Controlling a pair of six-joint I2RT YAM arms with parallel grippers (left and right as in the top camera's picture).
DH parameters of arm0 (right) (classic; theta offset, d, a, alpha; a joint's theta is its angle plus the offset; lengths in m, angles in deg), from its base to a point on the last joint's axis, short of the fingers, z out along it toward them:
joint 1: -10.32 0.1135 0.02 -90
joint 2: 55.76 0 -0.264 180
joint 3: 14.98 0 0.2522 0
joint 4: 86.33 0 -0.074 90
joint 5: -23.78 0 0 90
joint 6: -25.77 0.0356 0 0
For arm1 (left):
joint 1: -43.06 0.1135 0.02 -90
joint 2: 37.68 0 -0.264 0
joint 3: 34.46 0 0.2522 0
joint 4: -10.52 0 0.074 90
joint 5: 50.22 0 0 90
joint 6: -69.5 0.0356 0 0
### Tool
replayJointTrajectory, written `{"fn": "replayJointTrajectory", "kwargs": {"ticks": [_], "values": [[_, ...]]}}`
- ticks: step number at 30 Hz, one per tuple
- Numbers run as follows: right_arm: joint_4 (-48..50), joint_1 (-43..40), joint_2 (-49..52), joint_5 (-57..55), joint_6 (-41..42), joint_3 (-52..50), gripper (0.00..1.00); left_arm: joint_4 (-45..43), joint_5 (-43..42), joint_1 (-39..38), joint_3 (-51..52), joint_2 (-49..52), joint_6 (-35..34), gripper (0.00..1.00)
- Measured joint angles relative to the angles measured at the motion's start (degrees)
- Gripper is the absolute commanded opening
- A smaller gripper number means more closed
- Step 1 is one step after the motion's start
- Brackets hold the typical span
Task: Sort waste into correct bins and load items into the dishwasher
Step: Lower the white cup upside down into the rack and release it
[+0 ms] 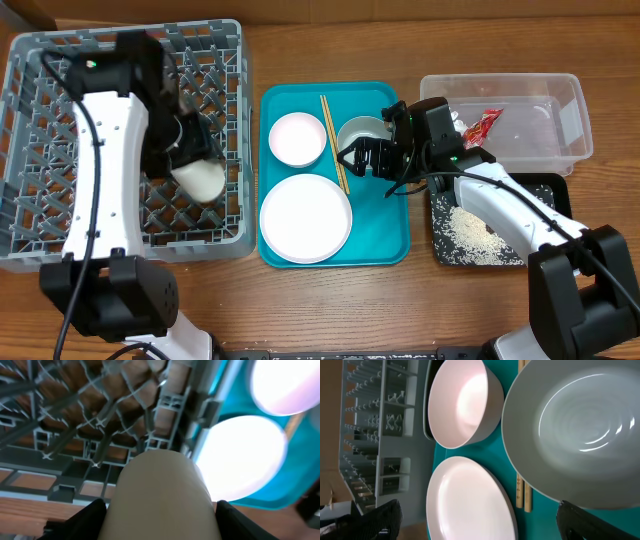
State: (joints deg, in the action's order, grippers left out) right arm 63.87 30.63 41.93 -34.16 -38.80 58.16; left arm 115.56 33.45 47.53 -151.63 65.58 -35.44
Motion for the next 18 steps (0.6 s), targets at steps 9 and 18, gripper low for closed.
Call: {"fn": "replayJointTrajectory", "kwargs": {"ticks": [9, 18], "values": [[-0.5, 0.0, 0.0, -0.1, 0.0, 0.0, 1.0, -8.9, 1.9, 0.0, 13.3, 0.1, 0.1, 0.41], [-0.5, 0.0, 0.0, -0.1, 0.0, 0.0, 1.0, -11.5, 7.5, -0.4, 14.1, 0.1, -1.4, 0.39]]}}
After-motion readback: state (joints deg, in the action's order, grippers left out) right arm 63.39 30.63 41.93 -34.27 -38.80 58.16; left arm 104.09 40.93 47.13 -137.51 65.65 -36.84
